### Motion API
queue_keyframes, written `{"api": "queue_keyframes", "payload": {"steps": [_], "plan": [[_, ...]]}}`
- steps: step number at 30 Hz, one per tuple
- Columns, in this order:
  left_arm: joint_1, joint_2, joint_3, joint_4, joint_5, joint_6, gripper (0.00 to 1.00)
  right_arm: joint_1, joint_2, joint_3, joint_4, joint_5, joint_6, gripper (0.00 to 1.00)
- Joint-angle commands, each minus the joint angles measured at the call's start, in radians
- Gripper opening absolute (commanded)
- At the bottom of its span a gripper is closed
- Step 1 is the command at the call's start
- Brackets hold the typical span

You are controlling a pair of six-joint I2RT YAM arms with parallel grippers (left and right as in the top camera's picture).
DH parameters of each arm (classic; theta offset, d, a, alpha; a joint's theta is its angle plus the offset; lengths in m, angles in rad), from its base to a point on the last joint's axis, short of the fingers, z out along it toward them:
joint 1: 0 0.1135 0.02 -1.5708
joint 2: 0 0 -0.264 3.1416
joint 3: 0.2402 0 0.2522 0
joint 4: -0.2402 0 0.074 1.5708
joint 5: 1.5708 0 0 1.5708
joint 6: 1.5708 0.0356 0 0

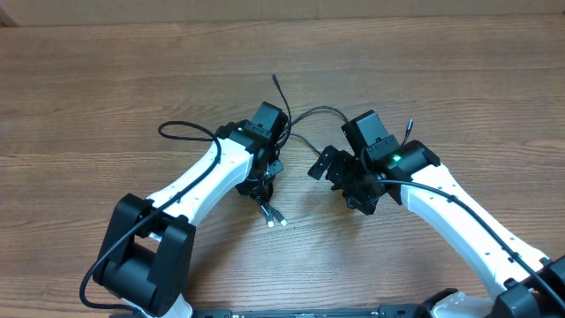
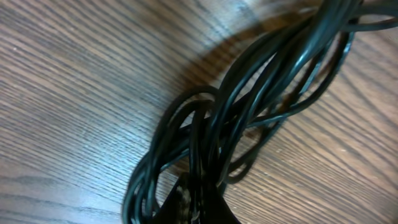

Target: Untangle cables

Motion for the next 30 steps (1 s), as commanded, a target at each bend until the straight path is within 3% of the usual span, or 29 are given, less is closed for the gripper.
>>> {"api": "queue_keyframes", "payload": {"steps": [1, 3, 4, 5, 13, 16, 21, 23, 30], "plan": [[-0.002, 0.027, -0.006, -0.017, -0.006, 0.019, 0.04, -0.002, 0.003, 0.016, 0.002, 0.019, -0.004, 1.0], [-0.002, 0.027, -0.006, -0.052, -0.008, 0.035, 0.04, -0.002, 0.003, 0.016, 0.001, 0.022, -0.004, 1.0], [-0.001, 0.027, -0.006, -0.079, -0.011, 0.052, 0.27, -0.002, 0.003, 0.016, 0.001, 0.022, -0.004, 1.0], [0.0, 0.027, -0.006, -0.091, -0.011, 0.052, 0.43, -0.002, 0.003, 0.016, 0.001, 0.022, -0.004, 1.0], [0.047, 0.027, -0.006, -0.111, -0.004, 0.086, 0.63, -0.002, 0.003, 0.016, 0.001, 0.022, -0.005, 1.0], [0.071, 0.027, -0.006, -0.13, -0.002, 0.086, 0.61, -0.002, 0.003, 0.016, 0.001, 0.028, -0.005, 1.0], [0.086, 0.027, -0.006, -0.146, -0.002, 0.086, 0.36, -0.002, 0.003, 0.016, 0.003, 0.033, -0.004, 1.0], [0.08, 0.027, -0.006, -0.143, -0.002, 0.086, 0.31, -0.002, 0.003, 0.016, 0.006, 0.033, -0.004, 1.0], [0.053, 0.028, -0.011, -0.129, -0.023, 0.085, 0.34, -0.002, 0.003, 0.016, 0.01, 0.033, -0.004, 1.0]]}}
